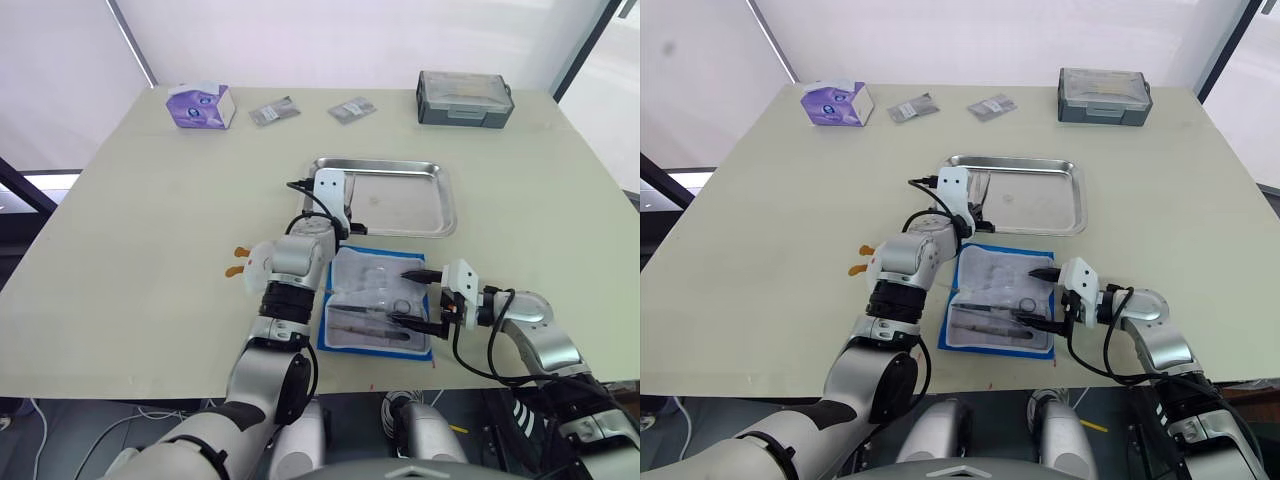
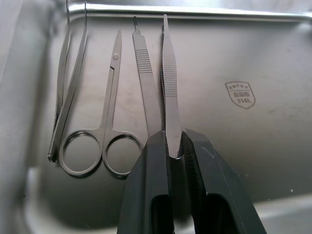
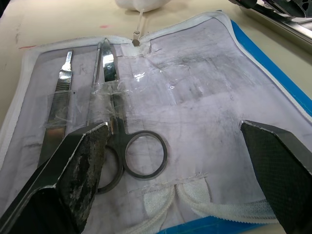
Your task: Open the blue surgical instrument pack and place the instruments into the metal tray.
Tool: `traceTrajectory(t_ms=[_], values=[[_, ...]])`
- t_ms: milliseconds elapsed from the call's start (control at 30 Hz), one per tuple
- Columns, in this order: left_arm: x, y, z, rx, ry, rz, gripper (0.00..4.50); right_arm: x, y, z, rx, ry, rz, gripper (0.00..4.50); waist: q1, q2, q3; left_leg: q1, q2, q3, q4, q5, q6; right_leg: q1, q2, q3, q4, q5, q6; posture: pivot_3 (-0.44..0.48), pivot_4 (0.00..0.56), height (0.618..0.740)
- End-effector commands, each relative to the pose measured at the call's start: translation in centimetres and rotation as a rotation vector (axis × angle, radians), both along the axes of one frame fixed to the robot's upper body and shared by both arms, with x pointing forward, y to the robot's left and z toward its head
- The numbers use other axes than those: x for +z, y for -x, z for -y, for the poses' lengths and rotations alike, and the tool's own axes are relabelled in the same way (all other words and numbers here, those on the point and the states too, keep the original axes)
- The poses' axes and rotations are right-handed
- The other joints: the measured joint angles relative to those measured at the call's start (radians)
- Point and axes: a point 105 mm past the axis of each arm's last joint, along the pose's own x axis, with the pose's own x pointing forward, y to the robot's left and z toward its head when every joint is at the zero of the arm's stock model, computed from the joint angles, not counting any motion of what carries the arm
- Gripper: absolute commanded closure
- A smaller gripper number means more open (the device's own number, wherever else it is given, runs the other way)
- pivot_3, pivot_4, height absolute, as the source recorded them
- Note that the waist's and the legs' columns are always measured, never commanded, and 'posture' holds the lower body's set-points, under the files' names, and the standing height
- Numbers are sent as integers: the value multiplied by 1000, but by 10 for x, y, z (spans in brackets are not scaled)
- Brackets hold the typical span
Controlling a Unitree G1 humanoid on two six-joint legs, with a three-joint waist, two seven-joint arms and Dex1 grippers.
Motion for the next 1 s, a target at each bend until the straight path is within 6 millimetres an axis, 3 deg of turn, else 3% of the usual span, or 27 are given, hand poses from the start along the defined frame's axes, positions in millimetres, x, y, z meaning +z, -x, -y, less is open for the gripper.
traceTrajectory(t_ms=[33,100,233,467,600,833,1000], values=[[17,-2,3,-3,21,49,4438,-34,10,9,-32,79,-134,0,0,0,0,0,0,0,0,0,0,0,0,0,0,0,0,0,150,727],[17,-1,4,-13,38,42,4438,-34,10,9,-32,79,-134,0,0,0,0,0,0,0,0,0,0,0,0,0,0,0,0,0,150,727],[19,-3,1,3,21,53,2830,-35,10,8,-32,79,-136,0,0,0,0,0,0,0,0,0,0,0,0,0,0,0,0,0,150,727],[24,-2,3,-12,24,58,2830,-35,10,8,-33,77,-137,0,0,0,0,0,0,0,0,0,0,0,0,0,0,0,0,0,150,727],[43,-1,5,-58,44,122,2830,-35,10,8,-35,75,-137,0,-1,0,0,0,0,0,0,0,0,0,0,0,0,0,0,0,150,727],[80,14,9,-300,53,332,2830,-35,10,7,-39,70,-136,0,-2,0,0,0,0,0,0,1,-1,0,0,0,0,0,0,0,150,727],[78,39,4,-541,66,351,2830,-34,10,8,-39,68,-135,0,-6,1,0,1,0,0,-1,1,-1,0,0,0,0,0,0,0,150,727]])
